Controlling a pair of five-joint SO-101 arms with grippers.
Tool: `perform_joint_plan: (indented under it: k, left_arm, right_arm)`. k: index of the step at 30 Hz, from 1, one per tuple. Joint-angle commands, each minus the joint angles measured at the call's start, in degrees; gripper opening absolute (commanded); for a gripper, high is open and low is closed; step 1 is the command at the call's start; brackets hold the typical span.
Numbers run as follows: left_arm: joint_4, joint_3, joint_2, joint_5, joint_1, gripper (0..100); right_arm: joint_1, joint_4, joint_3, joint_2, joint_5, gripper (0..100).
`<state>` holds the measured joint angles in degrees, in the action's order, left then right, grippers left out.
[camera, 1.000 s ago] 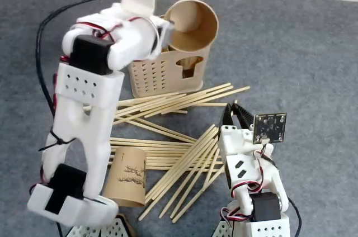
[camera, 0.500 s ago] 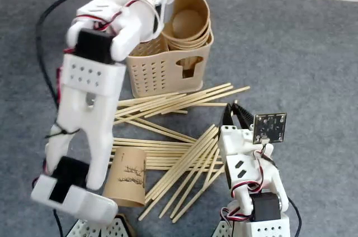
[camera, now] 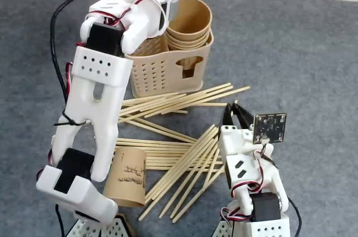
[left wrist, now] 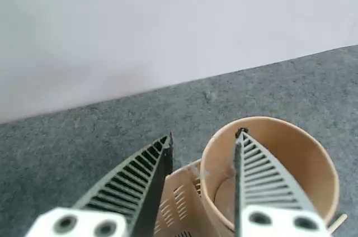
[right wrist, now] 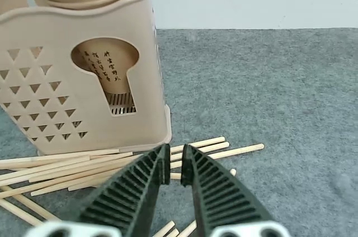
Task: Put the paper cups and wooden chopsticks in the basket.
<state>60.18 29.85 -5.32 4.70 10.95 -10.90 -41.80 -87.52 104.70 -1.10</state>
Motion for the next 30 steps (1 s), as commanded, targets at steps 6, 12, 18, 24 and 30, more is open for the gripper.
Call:
perform_joint_plan:
  k: [6,12,18,24,30]
  left_arm:
    - [7.7,0.8,2.7,2.5,-0.1,18]
    - [10.7,-0.2,2.9,7.4,-0.1,18]
    - [5.3,-12.2,3.4,7.5,-0.1,18]
    - [-3.1,-20.7,3.7,7.5,0.0,18]
    - [-3.2,-20.7,7.3,7.5,0.7,18]
  right_arm:
    - [0.4,1.5,0.6,0.6,0.8,5.3]
    - [0.4,1.5,0.6,0.6,0.8,5.3]
    - [0.4,1.5,0.6,0.6,0.8,5.3]
    - [0.4,1.5,0.6,0.6,0.8,5.3]
    - [0.4,1.5,0.6,0.6,0.8,5.3]
